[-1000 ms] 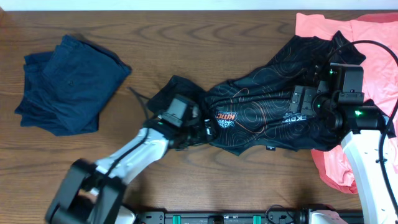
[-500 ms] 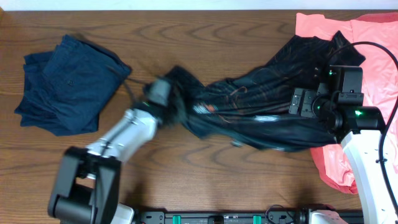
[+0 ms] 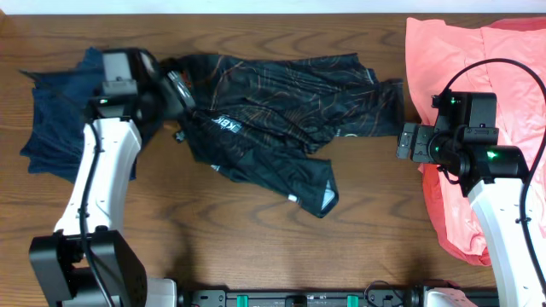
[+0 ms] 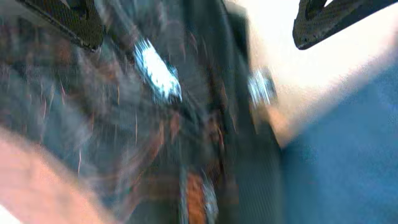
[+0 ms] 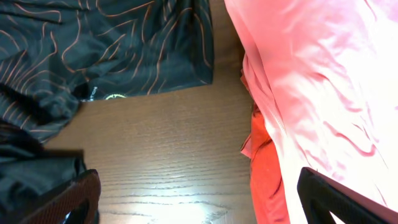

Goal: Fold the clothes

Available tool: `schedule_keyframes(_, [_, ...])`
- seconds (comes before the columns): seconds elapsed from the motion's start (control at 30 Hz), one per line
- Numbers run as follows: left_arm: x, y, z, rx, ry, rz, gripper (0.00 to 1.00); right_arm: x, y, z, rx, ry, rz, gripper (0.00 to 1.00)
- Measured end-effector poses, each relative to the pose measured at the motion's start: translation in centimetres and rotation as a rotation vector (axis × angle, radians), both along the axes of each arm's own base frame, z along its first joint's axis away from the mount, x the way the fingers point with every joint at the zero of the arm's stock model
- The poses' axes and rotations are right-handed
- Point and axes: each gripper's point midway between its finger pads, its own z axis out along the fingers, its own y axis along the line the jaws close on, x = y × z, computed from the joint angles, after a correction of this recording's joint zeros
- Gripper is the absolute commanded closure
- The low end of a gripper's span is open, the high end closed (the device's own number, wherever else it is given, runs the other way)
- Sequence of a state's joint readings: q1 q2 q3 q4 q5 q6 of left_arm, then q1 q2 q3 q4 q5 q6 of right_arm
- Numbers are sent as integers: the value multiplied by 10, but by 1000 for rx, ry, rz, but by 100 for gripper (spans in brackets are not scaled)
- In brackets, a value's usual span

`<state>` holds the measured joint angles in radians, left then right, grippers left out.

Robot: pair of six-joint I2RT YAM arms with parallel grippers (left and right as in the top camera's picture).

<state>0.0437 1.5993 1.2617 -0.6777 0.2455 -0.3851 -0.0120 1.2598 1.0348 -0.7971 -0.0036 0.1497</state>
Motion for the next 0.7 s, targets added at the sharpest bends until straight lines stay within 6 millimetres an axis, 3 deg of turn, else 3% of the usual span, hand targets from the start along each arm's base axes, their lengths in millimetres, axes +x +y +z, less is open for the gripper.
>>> schedule_keyframes(0.17, [-65, -60, -21, -85, 261, -132, 2, -1, 0, -1, 0, 6, 0, 1])
schedule_keyframes(0.33, [-101, -114, -51, -116, 349, -217, 2, -1, 0, -1, 0, 7, 0, 1])
schedule_keyframes(0.5, [-121, -156, -92, -151, 337, -235, 5, -4, 0, -2, 0, 18, 0, 1])
schedule_keyframes(0.7, [-116, -179, -114, -176, 249, -214, 13, -6, 0, -4, 0, 29, 0, 1])
